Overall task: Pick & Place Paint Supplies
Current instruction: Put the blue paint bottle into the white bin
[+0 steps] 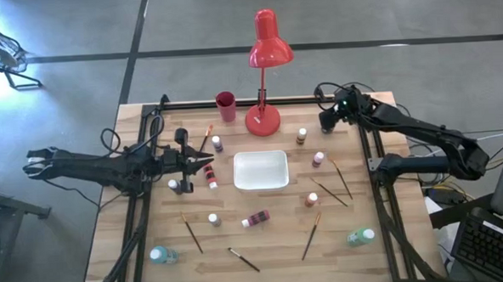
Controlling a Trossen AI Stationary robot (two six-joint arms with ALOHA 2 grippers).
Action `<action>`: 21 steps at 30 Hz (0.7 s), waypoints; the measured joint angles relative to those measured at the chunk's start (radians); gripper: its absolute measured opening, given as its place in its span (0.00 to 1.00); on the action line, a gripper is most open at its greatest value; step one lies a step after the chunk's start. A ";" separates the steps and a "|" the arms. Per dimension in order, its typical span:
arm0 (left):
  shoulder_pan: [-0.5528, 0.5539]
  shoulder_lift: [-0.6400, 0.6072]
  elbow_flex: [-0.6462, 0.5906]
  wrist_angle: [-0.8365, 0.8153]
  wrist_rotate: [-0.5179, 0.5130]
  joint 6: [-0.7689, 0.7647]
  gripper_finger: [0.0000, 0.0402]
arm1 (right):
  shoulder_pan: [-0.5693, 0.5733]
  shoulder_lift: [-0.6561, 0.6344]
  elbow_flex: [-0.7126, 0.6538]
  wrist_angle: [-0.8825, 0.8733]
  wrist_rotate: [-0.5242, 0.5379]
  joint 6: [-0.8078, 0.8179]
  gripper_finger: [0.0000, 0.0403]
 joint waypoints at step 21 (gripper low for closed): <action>0.000 0.000 0.000 0.000 0.000 0.000 0.13 | -0.001 -0.019 -0.002 -0.044 -0.044 0.002 0.42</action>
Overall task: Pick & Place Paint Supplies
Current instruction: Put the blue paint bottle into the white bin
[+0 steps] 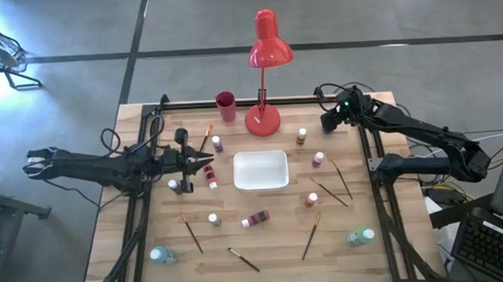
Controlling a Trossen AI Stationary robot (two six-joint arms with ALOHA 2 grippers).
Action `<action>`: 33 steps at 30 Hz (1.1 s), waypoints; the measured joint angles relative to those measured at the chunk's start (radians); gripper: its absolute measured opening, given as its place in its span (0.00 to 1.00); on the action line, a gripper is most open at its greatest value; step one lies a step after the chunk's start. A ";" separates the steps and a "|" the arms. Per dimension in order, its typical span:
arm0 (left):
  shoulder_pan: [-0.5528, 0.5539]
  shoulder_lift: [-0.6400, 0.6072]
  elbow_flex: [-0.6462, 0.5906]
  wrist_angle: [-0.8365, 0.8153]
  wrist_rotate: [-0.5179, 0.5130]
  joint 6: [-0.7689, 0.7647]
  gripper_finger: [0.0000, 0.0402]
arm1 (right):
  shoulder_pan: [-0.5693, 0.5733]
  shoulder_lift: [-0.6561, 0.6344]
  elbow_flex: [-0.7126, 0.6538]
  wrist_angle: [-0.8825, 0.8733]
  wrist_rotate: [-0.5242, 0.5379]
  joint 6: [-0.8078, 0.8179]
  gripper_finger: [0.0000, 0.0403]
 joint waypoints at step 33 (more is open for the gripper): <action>0.000 0.000 0.000 0.020 0.000 0.060 0.13 | 0.129 -0.083 0.436 -0.073 -0.287 -0.249 0.28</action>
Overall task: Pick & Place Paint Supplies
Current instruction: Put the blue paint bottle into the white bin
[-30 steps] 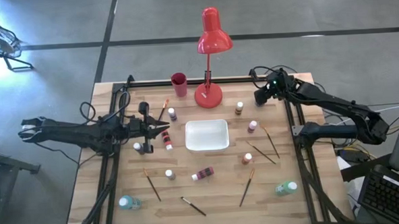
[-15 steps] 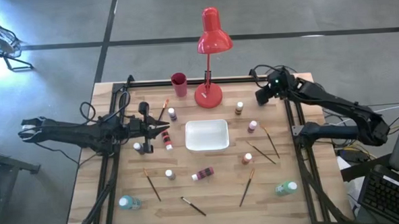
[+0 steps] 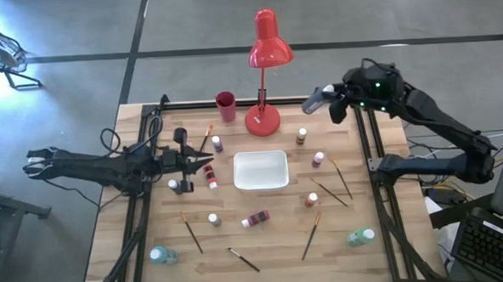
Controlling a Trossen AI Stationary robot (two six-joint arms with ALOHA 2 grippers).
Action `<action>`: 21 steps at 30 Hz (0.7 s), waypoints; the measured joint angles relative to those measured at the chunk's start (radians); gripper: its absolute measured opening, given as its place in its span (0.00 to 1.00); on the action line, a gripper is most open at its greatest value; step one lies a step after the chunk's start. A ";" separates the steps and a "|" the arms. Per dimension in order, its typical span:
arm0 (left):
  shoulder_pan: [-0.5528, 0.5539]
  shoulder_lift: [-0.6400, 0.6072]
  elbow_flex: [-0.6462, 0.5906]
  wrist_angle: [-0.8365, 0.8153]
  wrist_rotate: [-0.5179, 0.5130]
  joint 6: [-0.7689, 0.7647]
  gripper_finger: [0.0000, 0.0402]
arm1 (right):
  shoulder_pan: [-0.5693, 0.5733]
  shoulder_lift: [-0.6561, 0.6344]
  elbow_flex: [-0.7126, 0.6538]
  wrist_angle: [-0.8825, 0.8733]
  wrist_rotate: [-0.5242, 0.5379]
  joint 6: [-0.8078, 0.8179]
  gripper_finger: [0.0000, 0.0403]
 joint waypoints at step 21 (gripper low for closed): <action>0.001 -0.001 0.000 0.043 -0.083 0.081 0.13 | 0.477 0.214 -0.044 0.126 0.099 0.067 0.28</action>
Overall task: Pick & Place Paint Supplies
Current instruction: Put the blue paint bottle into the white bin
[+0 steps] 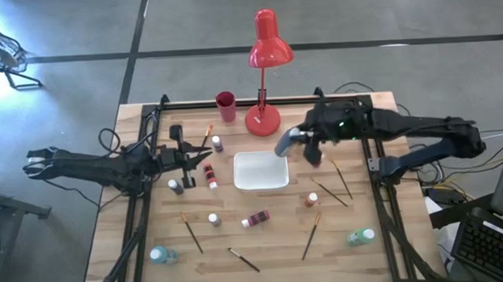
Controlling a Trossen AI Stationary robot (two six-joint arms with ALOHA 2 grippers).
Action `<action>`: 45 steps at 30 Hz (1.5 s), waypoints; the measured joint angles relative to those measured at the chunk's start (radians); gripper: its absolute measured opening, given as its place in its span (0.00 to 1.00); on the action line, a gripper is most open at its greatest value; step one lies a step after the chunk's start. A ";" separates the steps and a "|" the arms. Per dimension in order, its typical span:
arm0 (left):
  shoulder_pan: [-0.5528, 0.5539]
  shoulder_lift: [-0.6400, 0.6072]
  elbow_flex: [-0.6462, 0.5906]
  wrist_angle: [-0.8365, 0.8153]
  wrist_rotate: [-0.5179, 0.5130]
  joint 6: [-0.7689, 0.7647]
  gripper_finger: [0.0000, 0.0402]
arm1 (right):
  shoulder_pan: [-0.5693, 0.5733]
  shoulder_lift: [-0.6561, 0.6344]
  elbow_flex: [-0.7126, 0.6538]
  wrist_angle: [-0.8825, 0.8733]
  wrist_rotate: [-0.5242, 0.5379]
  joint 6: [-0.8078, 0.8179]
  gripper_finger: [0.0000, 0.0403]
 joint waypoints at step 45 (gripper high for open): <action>0.000 0.001 0.000 -0.003 0.001 -0.115 0.13 | 0.062 0.351 -0.031 0.124 0.071 -0.003 0.28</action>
